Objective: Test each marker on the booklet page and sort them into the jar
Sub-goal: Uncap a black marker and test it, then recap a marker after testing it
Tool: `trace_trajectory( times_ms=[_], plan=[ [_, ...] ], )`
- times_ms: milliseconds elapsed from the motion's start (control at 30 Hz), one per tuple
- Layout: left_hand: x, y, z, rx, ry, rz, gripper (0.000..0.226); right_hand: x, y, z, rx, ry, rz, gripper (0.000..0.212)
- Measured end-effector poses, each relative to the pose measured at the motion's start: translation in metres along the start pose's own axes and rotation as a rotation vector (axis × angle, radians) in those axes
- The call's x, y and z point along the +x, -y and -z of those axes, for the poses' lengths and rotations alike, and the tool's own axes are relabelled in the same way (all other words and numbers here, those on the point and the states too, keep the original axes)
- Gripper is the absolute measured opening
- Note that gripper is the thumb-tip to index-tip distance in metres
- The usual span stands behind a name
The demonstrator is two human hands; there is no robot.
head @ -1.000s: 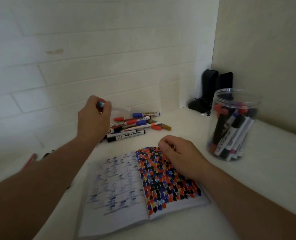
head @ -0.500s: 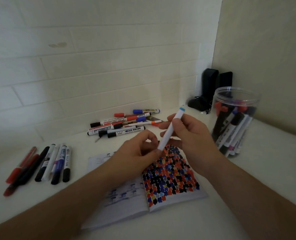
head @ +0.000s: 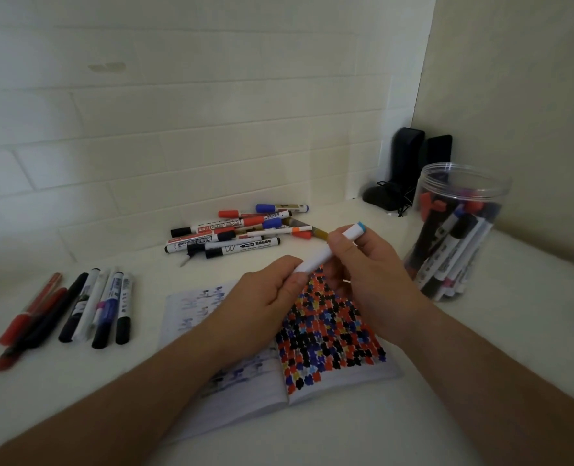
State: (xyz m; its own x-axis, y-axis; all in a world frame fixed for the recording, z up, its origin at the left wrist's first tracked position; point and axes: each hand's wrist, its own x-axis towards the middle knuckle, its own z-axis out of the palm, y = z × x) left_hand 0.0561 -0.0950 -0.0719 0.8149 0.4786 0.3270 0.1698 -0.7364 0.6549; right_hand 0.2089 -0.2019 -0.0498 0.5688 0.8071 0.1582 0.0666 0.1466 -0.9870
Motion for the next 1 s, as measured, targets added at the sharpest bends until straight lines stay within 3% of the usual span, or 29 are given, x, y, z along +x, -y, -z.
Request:
trace_trajectory(
  times_ms=[167, 367, 433, 533, 633, 800, 900, 1000],
  plan=[
    [0.002, 0.001, 0.0, 0.0, 0.002, -0.031, 0.033, -0.003, -0.002, -0.002, -0.023, 0.083, 0.004, 0.019],
    [-0.008, -0.002, 0.003, 0.034, 0.074, -0.022, 0.031, -0.006, 0.002, 0.0, -0.119, 0.157, 0.008, 0.004],
    [-0.01, 0.0, 0.007, 0.011, 0.068, 0.04, 0.018, -0.005, 0.009, 0.008, -0.034, 0.108, -0.02, 0.009],
    [-0.008, 0.01, 0.012, 0.051, 0.131, 0.099, 0.023, -0.005, 0.025, 0.02, 0.21, 0.005, -0.053, 0.024],
    [-0.006, 0.015, 0.01, 0.247, 0.22, 0.004, 0.015, -0.014, 0.036, 0.021, 0.246, 0.097, -0.087, 0.024],
    [-0.004, 0.018, 0.007, 0.326, 0.234, -0.046, 0.017, -0.031, 0.042, 0.022, -0.03, 0.422, -0.109, 0.015],
    [-0.002, 0.021, 0.005, 0.341, 0.239, -0.049, 0.027, -0.047, 0.024, 0.021, -0.381, 0.389, -0.036, 0.03],
    [-0.001, 0.023, 0.004, 0.341, 0.245, -0.047, 0.021, -0.058, 0.006, 0.017, -0.456, 0.301, 0.008, 0.027]
  ],
)
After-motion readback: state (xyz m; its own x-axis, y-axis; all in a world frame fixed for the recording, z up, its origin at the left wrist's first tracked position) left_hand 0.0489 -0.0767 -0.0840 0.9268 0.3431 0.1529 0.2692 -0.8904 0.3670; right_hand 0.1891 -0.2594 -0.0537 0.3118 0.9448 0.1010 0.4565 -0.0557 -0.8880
